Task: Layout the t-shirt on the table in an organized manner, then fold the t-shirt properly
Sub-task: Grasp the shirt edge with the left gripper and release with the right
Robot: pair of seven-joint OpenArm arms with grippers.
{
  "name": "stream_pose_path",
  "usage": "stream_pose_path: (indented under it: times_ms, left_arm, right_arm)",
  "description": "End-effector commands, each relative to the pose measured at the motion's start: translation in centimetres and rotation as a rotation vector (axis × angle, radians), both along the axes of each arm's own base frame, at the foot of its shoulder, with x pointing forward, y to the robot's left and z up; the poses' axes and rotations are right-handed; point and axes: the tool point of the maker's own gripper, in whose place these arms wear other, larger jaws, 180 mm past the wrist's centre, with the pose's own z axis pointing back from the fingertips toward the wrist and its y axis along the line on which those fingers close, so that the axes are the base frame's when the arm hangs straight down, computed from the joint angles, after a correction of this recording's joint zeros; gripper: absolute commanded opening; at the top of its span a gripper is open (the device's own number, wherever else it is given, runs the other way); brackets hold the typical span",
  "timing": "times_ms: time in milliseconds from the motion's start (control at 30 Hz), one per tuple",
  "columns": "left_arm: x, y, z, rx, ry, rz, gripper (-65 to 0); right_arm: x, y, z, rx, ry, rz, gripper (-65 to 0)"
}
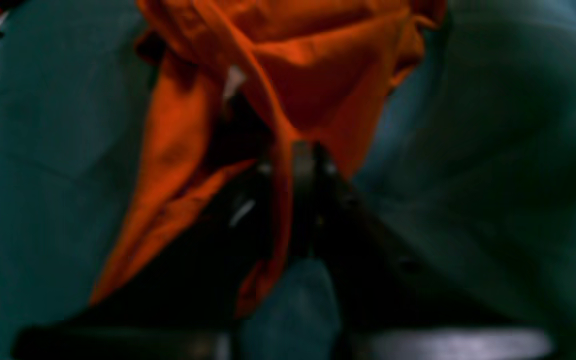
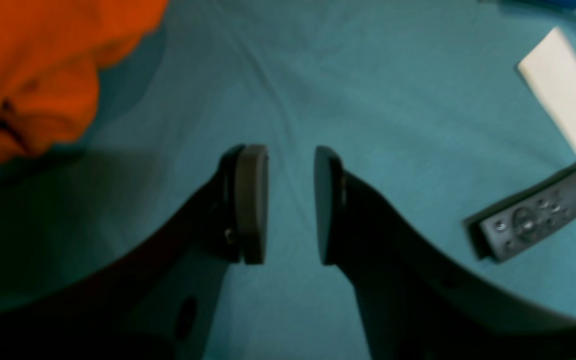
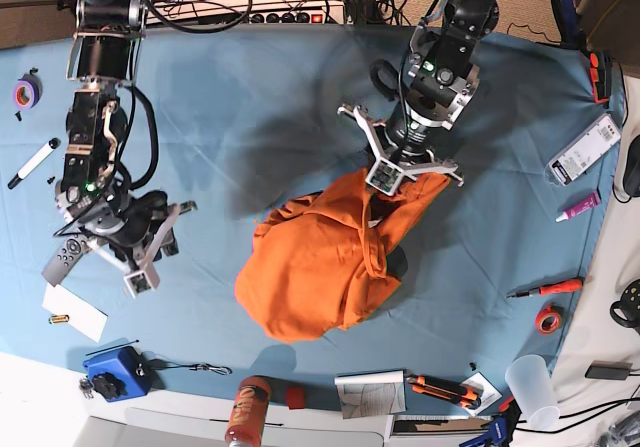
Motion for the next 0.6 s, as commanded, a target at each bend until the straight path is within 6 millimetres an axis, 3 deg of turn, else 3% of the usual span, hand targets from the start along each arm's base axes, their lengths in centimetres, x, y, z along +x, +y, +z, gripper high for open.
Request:
stream_pose_path:
  times_ms: [0,133,333,567]
  left_arm:
    - [0.6,-0.1,1.3,-0.019,-0.044,0.009,-65.0]
    - [0.6,0.0,1.3,-0.019,-0.044,0.015,-63.8]
    - [0.6,0.0,1.2,-0.017,-0.037,0.016,-31.0]
    - [-0.2,-0.7,0.3,-0.109,0.058,0.015,-29.7]
  right_arm:
    - [0.8,-0.3,1.6,-0.003,-0.054,0.002,-48.6]
    - [-0.1,-0.3,0.5,-0.003,-0.025,0.003,-48.6]
    - [-0.3,-0.3,0.2,-0.003,-0.019,0.003,-48.6]
    - [-0.2,-0.2,0.3,-0.001,-0.024,0.005,-48.6]
